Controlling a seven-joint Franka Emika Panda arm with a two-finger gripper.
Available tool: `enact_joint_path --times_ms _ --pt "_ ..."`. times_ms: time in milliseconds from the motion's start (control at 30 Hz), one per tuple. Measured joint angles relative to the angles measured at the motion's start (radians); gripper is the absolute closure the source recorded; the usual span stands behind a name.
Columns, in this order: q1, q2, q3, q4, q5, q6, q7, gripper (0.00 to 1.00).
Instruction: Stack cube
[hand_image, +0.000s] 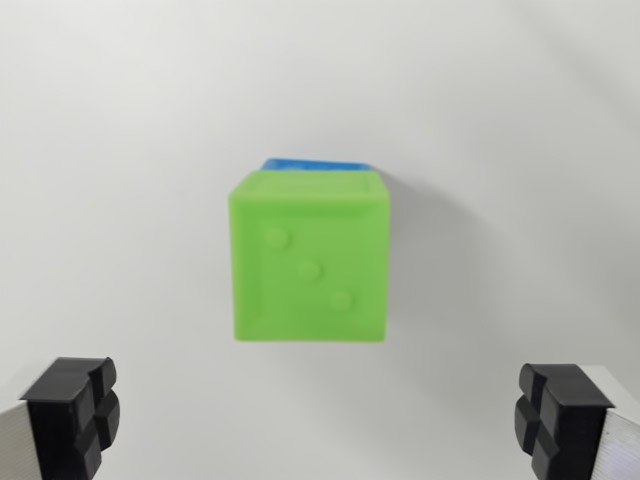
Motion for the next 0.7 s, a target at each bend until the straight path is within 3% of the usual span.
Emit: enact_joint_path --times_ms 700 --pt "0.0 -0.108 0.001 0.077 0.003 -0.183 -0.002 0.0"
